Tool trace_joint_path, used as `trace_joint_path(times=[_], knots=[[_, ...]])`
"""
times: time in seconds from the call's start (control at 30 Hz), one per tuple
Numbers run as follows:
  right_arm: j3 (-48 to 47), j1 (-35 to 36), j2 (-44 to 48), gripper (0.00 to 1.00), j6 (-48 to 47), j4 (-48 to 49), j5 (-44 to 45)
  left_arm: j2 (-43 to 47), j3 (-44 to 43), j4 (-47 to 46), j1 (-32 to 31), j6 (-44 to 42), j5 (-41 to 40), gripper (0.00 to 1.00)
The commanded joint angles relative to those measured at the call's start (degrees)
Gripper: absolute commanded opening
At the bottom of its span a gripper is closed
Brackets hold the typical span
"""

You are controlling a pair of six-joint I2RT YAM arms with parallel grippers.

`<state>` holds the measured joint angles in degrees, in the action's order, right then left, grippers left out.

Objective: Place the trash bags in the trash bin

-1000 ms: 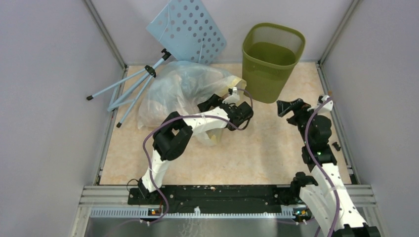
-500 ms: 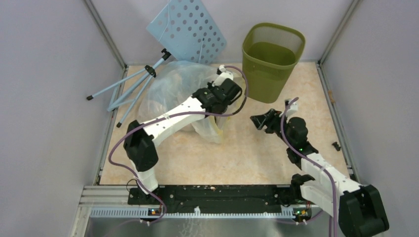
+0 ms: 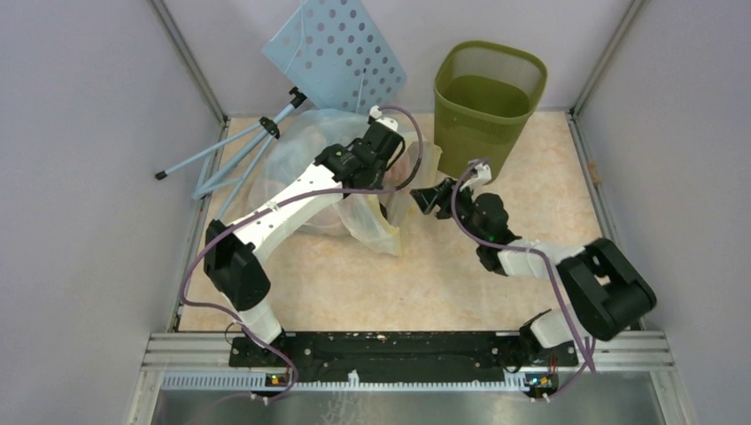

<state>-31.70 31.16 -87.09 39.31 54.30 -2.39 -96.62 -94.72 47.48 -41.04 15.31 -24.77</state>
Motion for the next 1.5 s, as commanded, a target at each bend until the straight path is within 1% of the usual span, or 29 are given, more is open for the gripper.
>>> trace_joint_path(times=[0.0, 0.13, 0.2, 0.23, 0.3, 0.33, 0.4, 0.47, 0.57, 0.7, 0.8, 0.87, 0.97, 1.07, 1.13, 1.2, 1.3, 1.37, 1.47], knots=[[-7.09, 0.78, -7.81, 0.66, -1.47, 8.99, 4.33, 5.60, 1.45, -3.33, 2.65, -0.88, 4.86, 0.00], [-12.96, 0.79, -15.43, 0.66, -3.66, 9.49, 4.36, 6.23, 1.03, -3.39, 3.94, -1.31, 5.45, 0.00], [-15.78, 0.70, -18.66, 0.64, -3.53, 9.74, 3.66, 6.12, 1.03, -3.73, 4.47, -1.34, 5.59, 0.00], [-16.97, 0.74, -20.07, 0.61, -3.28, 10.07, 2.97, 6.13, 1.08, -4.02, 4.74, -1.38, 5.70, 0.00], [-19.22, 0.75, -22.20, 0.46, -2.46, 9.71, 1.41, 5.89, 1.27, -4.55, 5.00, -1.51, 5.98, 0.00], [-20.01, 0.74, -22.35, 0.34, -2.15, 9.28, 0.53, 5.79, 1.35, -4.90, 5.09, -1.51, 6.16, 0.00], [-20.16, 0.83, -21.38, 0.16, -1.72, 8.20, -0.39, 5.31, 1.46, -5.96, 5.31, -1.59, 6.43, 0.00], [-18.53, 0.79, -18.86, 0.01, -1.44, 7.26, -0.55, 4.47, 1.67, -7.06, 5.52, -1.41, 6.60, 0.00], [-14.81, 0.83, -13.02, 0.00, -1.19, 3.54, 0.05, 2.76, 1.97, -9.33, 5.85, -0.15, 7.06, 0.00], [-9.84, 0.83, -4.50, 0.00, -1.88, -1.86, -2.04, -0.28, 3.29, -14.09, 6.40, 2.19, 9.09, 0.01], [-6.31, 0.83, 4.46, 0.00, -3.14, -7.61, -2.41, -3.53, 3.96, -17.80, 7.29, 4.00, 10.14, 0.01], [-4.72, 0.77, 10.45, 0.00, -4.50, -14.55, -1.59, -6.19, 3.85, -20.08, 8.19, 4.99, 10.81, 0.01], [-4.00, 0.74, 19.55, 0.00, -6.78, -25.81, 1.96, -10.51, 2.62, -21.65, 9.74, 6.81, 10.86, 0.00], [-4.87, 0.45, 28.17, 0.00, -8.14, -37.63, 8.82, -14.12, 1.41, -23.15, 11.08, 7.48, 10.31, 0.00], [-5.86, 0.14, 33.30, 0.00, -9.64, -44.03, 11.31, -16.44, 0.11, -24.25, 11.70, 7.62, 10.91, 0.00], [-8.17, 0.05, 37.05, 0.00, -11.59, -51.13, 11.76, -20.14, -4.06, -24.68, 12.02, 7.58, 11.94, 0.00], [-11.71, 0.03, 39.10, 0.00, -13.28, -60.17, 9.77, -26.04, -13.06, -22.92, 12.31, 7.40, 12.14, 0.00], [-13.63, 0.04, 39.71, 0.00, -13.74, -64.32, 7.40, -30.58, -20.84, -20.83, 13.20, 7.75, 12.97, 0.00], [-15.66, 0.04, 40.38, 0.00, -13.90, -68.08, 1.50, -34.98, -31.05, -18.31, 14.74, 8.45, 14.97, 0.00]])
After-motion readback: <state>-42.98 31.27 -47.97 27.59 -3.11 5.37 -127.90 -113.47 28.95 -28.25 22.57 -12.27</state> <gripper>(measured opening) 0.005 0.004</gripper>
